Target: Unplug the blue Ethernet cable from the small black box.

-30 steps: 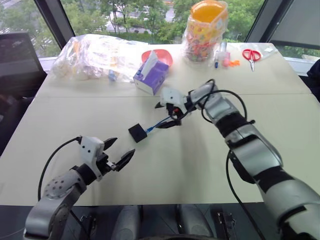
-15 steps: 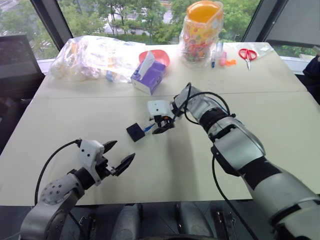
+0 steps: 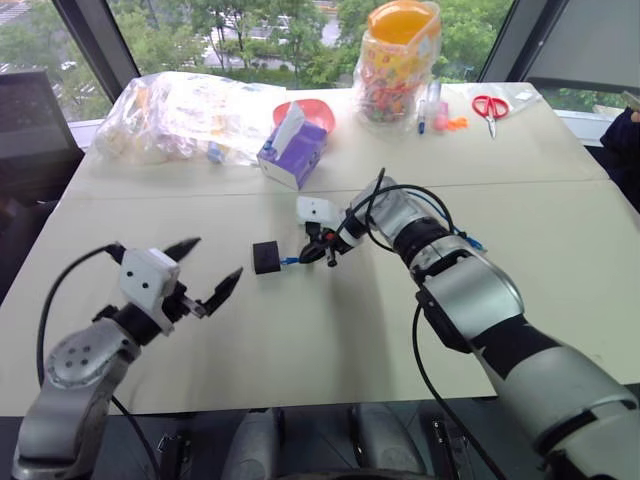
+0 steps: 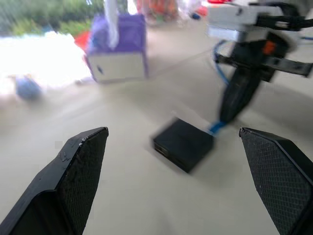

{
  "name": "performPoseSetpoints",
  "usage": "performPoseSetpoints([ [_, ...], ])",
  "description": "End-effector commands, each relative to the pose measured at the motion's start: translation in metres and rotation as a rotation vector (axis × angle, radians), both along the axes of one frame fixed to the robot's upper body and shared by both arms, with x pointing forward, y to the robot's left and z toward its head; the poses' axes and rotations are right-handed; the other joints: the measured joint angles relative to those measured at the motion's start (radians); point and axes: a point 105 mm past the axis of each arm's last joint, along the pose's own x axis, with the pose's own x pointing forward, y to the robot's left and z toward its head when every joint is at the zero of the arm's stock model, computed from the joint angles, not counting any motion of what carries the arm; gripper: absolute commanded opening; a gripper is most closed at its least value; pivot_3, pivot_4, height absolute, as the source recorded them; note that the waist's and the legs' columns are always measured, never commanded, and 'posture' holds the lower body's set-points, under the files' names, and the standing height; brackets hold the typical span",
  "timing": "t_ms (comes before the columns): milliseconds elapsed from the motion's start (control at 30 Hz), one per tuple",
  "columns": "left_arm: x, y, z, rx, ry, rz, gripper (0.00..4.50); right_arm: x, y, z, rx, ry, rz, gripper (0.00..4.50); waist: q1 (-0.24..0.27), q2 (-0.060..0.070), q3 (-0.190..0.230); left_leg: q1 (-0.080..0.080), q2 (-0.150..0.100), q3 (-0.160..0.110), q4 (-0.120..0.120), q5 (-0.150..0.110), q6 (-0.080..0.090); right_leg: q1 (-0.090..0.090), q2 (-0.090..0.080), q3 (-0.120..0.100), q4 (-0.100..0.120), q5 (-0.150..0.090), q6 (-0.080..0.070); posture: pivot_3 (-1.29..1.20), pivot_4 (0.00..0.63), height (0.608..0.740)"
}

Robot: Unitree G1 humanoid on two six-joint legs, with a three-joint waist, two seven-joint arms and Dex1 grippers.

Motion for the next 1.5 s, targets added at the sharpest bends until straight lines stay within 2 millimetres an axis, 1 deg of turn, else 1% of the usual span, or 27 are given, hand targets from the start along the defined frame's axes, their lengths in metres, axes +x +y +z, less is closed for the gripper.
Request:
performPoseSetpoints([
  [33, 0.001, -0.009, 0.020, 0.130, -0.161, -0.057, 4.50, -0.003, -0.005, 0.045, 0.084, 0.089, 0.038, 0.04, 0.001, 0.001, 0.001, 0.000, 0.000, 0.000, 0.000, 0.000, 0.000, 0.000, 0.000, 0.000, 0.000, 0.000, 0.000, 0.00, 0.150, 0.740],
  [100, 0.001, -0.013, 0.024, 0.143, -0.188, -0.093, 4.50, -0.002, -0.013, 0.055, 0.084, 0.105, 0.021, 0.04, 0.001, 0.001, 0.001, -0.001, 0.000, 0.000, 0.000, 0.000, 0.000, -0.001, 0.000, 0.000, 0.000, 0.000, 0.000, 0.00, 0.150, 0.740],
  [200, -0.001, -0.022, 0.027, 0.166, -0.205, -0.172, 4.50, 0.000, -0.022, 0.078, 0.127, 0.133, -0.042, 0.04, 0.000, 0.001, 0.002, -0.001, 0.000, 0.000, 0.000, 0.000, 0.000, -0.001, 0.000, 0.000, 0.000, 0.000, 0.000, 0.00, 0.150, 0.740],
  [333, 0.000, -0.030, 0.031, 0.174, -0.185, -0.264, 4.50, -0.007, -0.038, 0.102, 0.143, 0.159, -0.069, 0.04, 0.000, 0.003, 0.003, -0.001, 0.000, 0.000, 0.000, 0.000, 0.000, -0.001, 0.000, 0.000, 0.000, 0.000, 0.000, 0.00, 0.150, 0.740],
  [433, 0.001, -0.033, 0.033, 0.154, -0.157, -0.299, 4.50, -0.020, -0.048, 0.108, 0.122, 0.182, -0.044, 0.04, 0.000, 0.003, 0.004, -0.002, 0.000, 0.000, 0.000, 0.000, 0.000, -0.002, 0.000, 0.000, 0.000, 0.000, 0.001, 0.00, 0.150, 0.740],
  [533, 0.000, -0.038, 0.033, 0.167, -0.140, -0.350, 4.50, -0.034, -0.061, 0.102, 0.047, 0.193, -0.007, 0.04, -0.001, 0.003, 0.005, -0.002, 0.000, 0.000, 0.000, 0.000, 0.000, -0.002, 0.000, 0.000, 0.000, -0.001, 0.001, 0.00, 0.150, 0.740],
  [633, -0.002, -0.045, 0.034, 0.196, -0.151, -0.399, 4.50, -0.053, -0.066, 0.100, 0.010, 0.252, 0.031, 0.04, -0.001, 0.003, 0.005, -0.002, 0.000, 0.000, 0.000, 0.000, 0.000, -0.003, 0.000, 0.000, 0.000, -0.001, 0.001, 0.00, 0.150, 0.740],
  [700, -0.003, -0.048, 0.034, 0.203, -0.153, -0.422, 4.50, -0.065, -0.066, 0.101, 0.002, 0.286, 0.065, 0.04, -0.001, 0.003, 0.007, -0.003, 0.000, 0.000, 0.000, 0.000, 0.000, -0.004, 0.000, 0.000, 0.001, -0.001, 0.001, 0.00, 0.150, 0.740],
  [800, -0.007, -0.054, 0.032, 0.217, -0.143, -0.474, 4.50, -0.077, -0.063, 0.107, 0.014, 0.335, 0.097, 0.04, -0.001, 0.003, 0.008, -0.003, 0.000, 0.000, 0.000, 0.000, 0.001, -0.004, 0.000, 0.000, 0.001, -0.001, 0.001, 0.00, 0.150, 0.740],
  [933, -0.018, -0.062, 0.026, 0.252, -0.132, -0.558, 4.50, -0.081, -0.058, 0.117, 0.043, 0.367, 0.106, 0.04, 0.000, 0.003, 0.008, -0.003, 0.000, 0.000, 0.000, 0.000, 0.001, -0.004, 0.000, 0.000, 0.001, -0.001, 0.001, 0.00, 0.150, 0.740],
  [1100, -0.027, -0.067, 0.022, 0.288, -0.159, -0.613, 4.50, -0.082, -0.058, 0.122, 0.031, 0.355, 0.111, 0.04, 0.001, 0.002, 0.008, -0.003, 0.000, 0.000, 0.000, 0.000, 0.001, -0.004, 0.000, 0.000, 0.001, -0.001, 0.001, 0.00, 0.150, 0.740],
  [1333, -0.023, -0.068, 0.028, 0.253, -0.203, -0.584, 4.50, -0.101, -0.054, 0.133, 0.039, 0.418, 0.165, 0.04, 0.002, 0.002, 0.008, -0.005, 0.000, 0.000, 0.001, 0.000, 0.001, -0.006, 0.000, 0.000, 0.001, -0.001, 0.001, 0.00, 0.150, 0.740],
  [1433, -0.024, -0.071, 0.028, 0.245, -0.207, -0.591, 4.50, -0.109, -0.048, 0.144, 0.063, 0.458, 0.184, 0.04, 0.000, 0.002, 0.008, -0.006, 0.000, 0.000, 0.001, 0.000, 0.001, -0.006, 0.000, 0.000, 0.001, -0.001, 0.001, 0.00, 0.150, 0.740],
  [1500, -0.025, -0.075, 0.028, 0.235, -0.214, -0.600, 4.50, -0.111, -0.046, 0.148, 0.068, 0.472, 0.189, 0.04, 0.001, 0.002, 0.008, -0.006, 0.000, 0.000, 0.001, 0.000, 0.001, -0.006, 0.000, 0.000, 0.001, -0.001, 0.001, 0.00, 0.150, 0.740],
])
